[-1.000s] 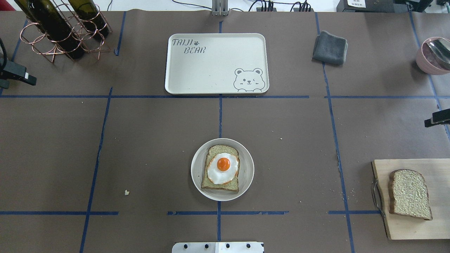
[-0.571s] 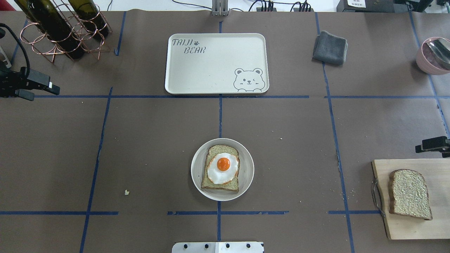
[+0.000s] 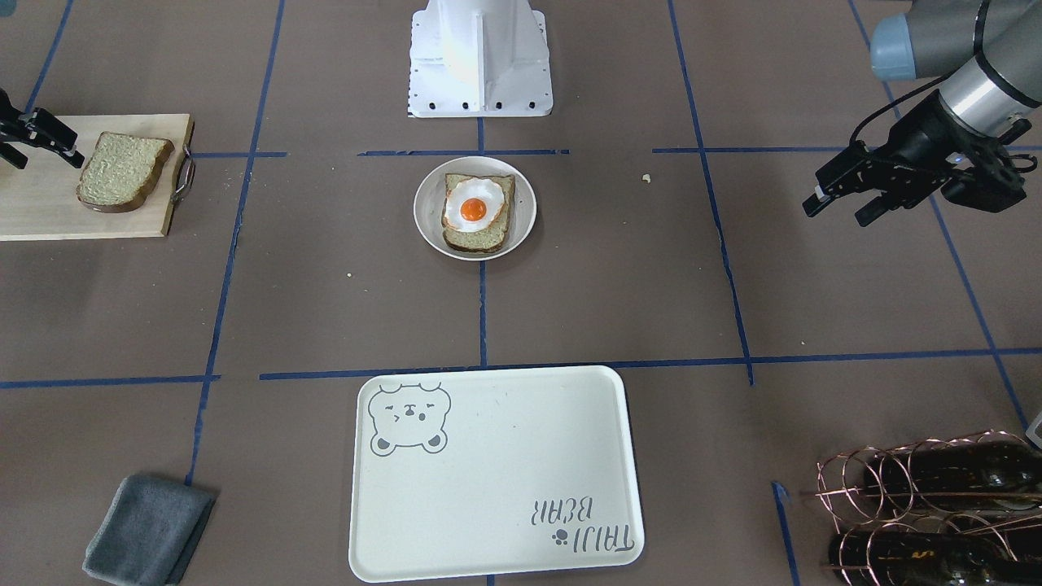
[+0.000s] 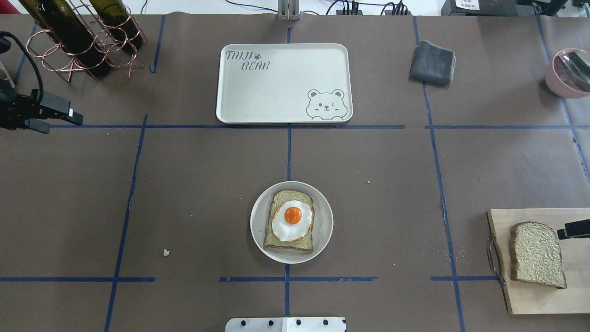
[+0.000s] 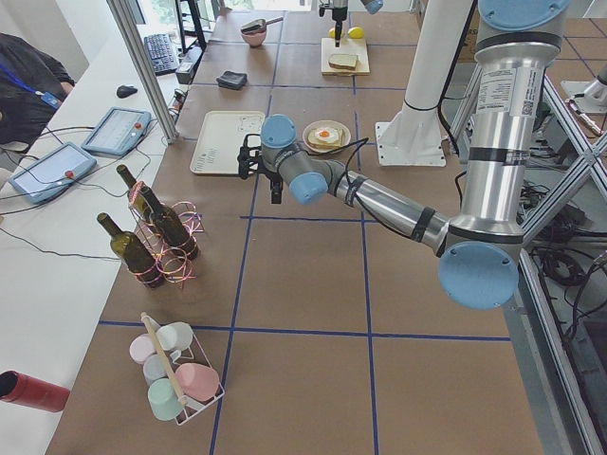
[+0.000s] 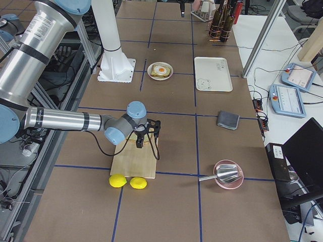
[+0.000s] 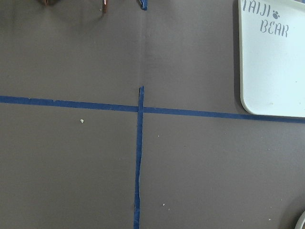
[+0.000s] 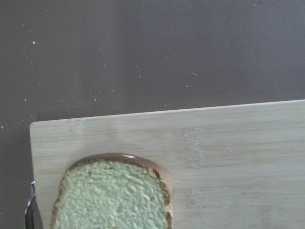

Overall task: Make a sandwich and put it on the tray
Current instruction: 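Lower the right gripper to the bread slice on the cutting board and grasp it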

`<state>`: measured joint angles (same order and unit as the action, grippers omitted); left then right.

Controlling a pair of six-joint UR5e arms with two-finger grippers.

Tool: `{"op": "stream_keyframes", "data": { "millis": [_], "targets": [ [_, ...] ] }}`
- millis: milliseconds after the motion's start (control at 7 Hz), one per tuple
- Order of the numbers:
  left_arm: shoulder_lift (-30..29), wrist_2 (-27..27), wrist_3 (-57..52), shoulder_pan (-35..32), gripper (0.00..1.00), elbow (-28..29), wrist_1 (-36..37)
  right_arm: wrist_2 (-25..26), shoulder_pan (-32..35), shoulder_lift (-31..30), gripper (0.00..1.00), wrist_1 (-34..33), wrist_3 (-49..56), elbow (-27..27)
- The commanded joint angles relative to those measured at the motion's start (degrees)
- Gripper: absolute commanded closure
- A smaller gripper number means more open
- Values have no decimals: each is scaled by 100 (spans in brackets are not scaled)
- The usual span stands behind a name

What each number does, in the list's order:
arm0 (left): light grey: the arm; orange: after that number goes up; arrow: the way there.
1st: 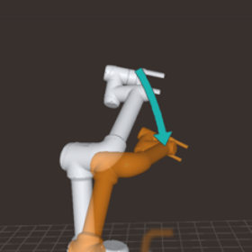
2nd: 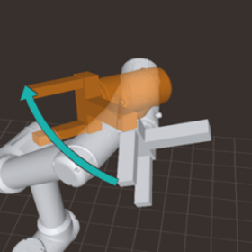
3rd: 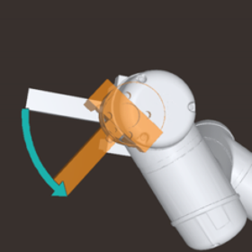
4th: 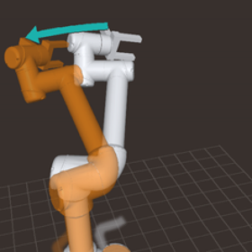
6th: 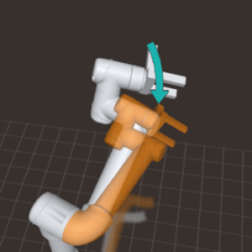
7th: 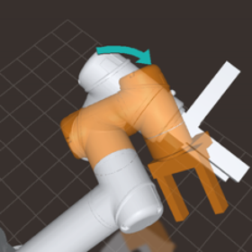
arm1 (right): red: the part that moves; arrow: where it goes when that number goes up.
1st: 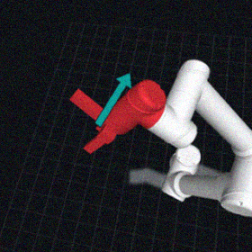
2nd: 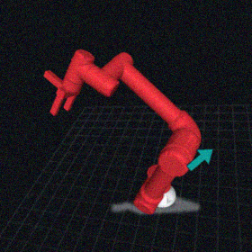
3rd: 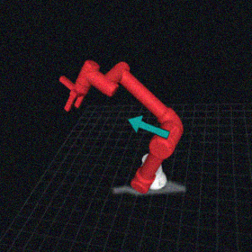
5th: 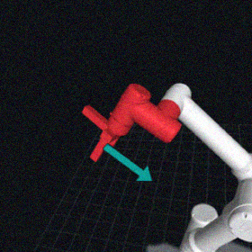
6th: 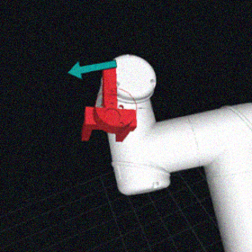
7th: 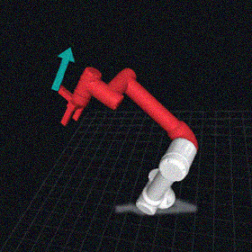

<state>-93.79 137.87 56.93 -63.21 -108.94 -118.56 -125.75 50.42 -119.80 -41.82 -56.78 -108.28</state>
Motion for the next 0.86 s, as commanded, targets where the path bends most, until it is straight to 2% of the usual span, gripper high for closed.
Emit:
{"op": "stream_keyframes", "data": {
  "millis": [0, 286, 714],
  "targets": [
    [1, -6, 2, 2, 0, 5, -1, 452, -548, -35, 4, 95, -296, 9],
    [1, -6, 2, -7, 0, 5, -1, 718, -1068, -26, 2, 587, -833, 141],
    [9, -6, 2, -7, 0, 5, -1, 780, -1219, -35, 4, 596, -852, 290]
  ]
}}
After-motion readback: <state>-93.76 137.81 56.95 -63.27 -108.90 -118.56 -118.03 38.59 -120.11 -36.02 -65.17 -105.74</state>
